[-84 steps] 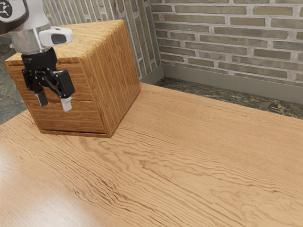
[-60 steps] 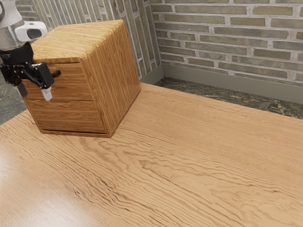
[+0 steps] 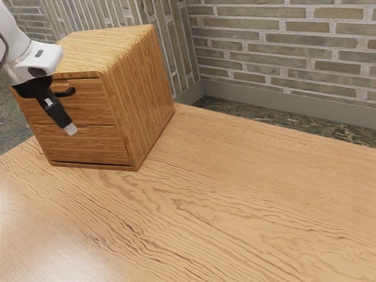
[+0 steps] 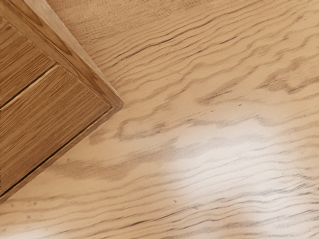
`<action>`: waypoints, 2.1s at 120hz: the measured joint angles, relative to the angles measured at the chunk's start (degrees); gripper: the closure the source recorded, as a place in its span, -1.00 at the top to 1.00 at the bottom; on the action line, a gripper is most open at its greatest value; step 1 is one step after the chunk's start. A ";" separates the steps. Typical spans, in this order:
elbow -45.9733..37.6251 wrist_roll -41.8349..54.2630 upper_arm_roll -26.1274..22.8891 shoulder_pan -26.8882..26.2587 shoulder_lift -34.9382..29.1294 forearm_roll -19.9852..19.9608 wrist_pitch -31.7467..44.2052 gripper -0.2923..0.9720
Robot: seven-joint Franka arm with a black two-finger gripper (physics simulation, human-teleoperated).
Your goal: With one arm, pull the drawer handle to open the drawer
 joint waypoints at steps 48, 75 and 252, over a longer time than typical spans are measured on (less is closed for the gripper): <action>3.92 34.28 2.62 1.99 4.15 -5.06 11.74 0.39; 5.11 46.06 3.65 4.18 5.42 -5.45 12.04 0.19; 15.18 68.34 3.74 8.21 17.61 -6.68 10.21 -0.25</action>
